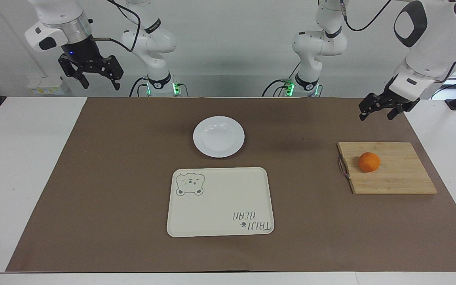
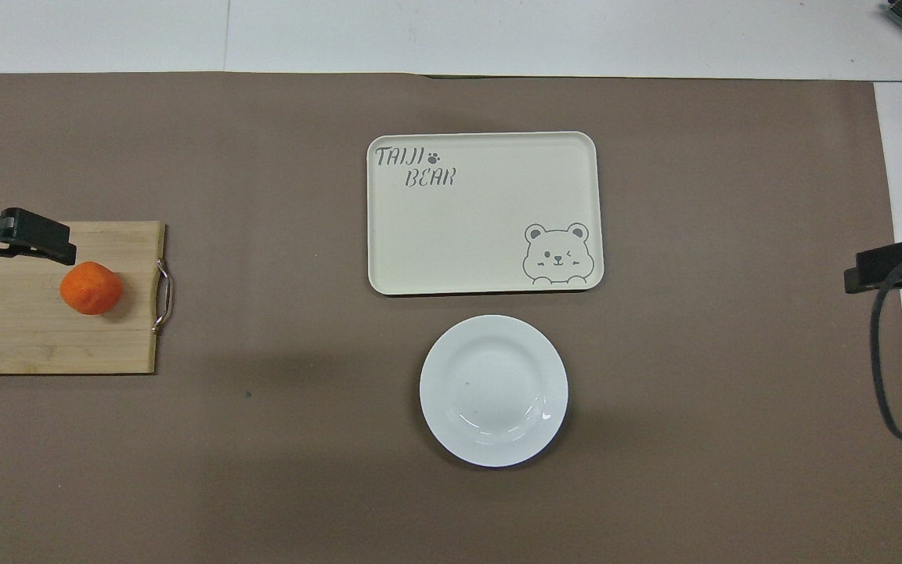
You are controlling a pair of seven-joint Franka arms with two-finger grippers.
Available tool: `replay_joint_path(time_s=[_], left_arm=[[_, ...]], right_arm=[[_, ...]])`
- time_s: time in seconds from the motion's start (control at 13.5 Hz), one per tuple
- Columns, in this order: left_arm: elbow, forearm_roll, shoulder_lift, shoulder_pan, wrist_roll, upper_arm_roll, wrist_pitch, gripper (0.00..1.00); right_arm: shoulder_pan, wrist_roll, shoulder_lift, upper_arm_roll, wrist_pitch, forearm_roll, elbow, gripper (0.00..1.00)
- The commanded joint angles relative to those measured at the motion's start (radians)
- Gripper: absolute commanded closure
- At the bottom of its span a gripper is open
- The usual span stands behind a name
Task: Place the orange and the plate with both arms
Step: 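Lower the left gripper toward the orange on the wooden board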
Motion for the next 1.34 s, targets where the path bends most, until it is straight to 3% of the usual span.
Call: replay_joint_path(time_s=[0.0, 0.74, 1.26], left_arm=[[-0.010, 0.018, -0.047, -0.005, 0.015, 0.000, -0.026, 0.00], [-0.031, 0.018, -0.055, -0.003, 0.015, 0.000, -0.020, 0.00], [-0.181, 0.018, -0.064, 0.020, 0.067, 0.003, 0.133, 0.00]], right_arm=[[-0.008, -0.027, -0.001, -0.002, 0.015, 0.018, -0.006, 0.00], [-0.008, -0.027, -0.001, -0.002, 0.014, 0.018, -0.006, 0.00], [-0.006, -0.027, -0.001, -0.002, 0.014, 0.018, -0.006, 0.00]])
